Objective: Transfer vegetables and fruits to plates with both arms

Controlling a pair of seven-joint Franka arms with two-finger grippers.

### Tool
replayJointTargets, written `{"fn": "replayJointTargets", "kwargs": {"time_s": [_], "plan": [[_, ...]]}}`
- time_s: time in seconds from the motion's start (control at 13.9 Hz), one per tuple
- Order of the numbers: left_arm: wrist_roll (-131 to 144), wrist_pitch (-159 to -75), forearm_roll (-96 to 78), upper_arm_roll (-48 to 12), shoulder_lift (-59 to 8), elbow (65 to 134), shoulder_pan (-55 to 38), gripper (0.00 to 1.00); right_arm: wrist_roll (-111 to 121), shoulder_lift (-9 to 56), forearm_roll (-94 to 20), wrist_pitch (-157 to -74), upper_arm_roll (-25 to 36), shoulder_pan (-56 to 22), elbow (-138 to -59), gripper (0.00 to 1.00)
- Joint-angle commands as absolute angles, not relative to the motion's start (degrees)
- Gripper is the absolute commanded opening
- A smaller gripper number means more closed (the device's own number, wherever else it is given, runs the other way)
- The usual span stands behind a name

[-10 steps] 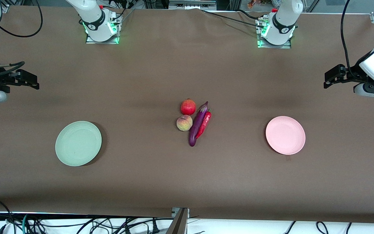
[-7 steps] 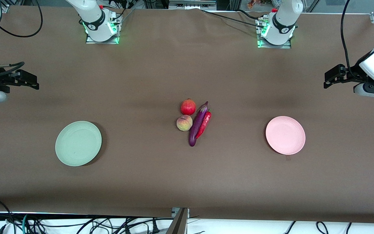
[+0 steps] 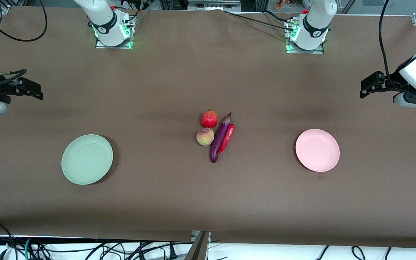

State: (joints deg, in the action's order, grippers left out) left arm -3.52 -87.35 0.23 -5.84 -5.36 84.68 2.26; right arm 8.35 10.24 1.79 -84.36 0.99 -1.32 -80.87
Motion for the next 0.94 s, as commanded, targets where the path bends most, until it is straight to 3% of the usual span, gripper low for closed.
{"fn": "replayJointTargets", "kwargs": {"time_s": [0.0, 0.86], "plan": [[-3.7, -86.2, 1.7, -6.1, -5.1, 83.8, 2.2, 1.0, 8.9, 10.4, 1.2, -84.3, 0.8, -0.9, -80.4, 1.0], [-3.7, -86.6, 1.8, -6.1, -5.1, 83.8, 2.2, 1.0, 8.6, 10.4, 1.2, -84.7, 0.9, -0.8, -80.4, 1.0]]}}
